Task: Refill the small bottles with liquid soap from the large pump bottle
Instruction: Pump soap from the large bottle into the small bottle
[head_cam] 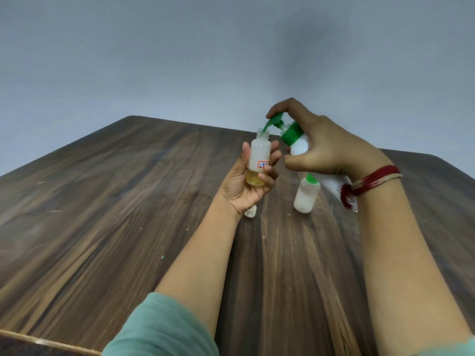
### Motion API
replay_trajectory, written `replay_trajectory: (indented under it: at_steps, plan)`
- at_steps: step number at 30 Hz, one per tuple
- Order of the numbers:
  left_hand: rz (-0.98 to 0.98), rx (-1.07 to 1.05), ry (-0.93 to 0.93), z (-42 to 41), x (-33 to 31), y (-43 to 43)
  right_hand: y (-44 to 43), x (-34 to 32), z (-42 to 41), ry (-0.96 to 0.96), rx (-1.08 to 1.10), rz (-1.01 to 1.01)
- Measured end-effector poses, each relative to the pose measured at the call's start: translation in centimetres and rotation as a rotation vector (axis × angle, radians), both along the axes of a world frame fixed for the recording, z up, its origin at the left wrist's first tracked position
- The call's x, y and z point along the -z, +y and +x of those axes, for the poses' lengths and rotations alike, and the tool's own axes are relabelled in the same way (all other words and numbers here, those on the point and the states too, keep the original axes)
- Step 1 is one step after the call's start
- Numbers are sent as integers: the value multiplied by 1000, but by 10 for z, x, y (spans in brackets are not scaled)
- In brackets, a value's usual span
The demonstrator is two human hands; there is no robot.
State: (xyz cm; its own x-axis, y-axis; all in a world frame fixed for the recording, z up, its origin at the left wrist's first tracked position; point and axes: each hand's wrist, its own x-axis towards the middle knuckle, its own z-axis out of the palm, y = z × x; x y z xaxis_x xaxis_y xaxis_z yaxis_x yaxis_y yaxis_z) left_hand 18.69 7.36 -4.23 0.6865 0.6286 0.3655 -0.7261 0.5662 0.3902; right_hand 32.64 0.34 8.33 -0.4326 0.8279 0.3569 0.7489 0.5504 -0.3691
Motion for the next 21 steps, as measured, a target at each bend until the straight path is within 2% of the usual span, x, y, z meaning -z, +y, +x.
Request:
replay_trajectory:
  at_steps: [8, 14, 21]
  plan:
    - [6, -59, 65, 1, 0, -1, 2, 1, 1, 24, 3, 11]
    - [-2, -6, -9, 0, -1, 1, 2, 1, -1, 14, -4, -4]
    - [-6, -19, 10, 0, -1, -1, 1, 0, 0, 0, -11, 2]
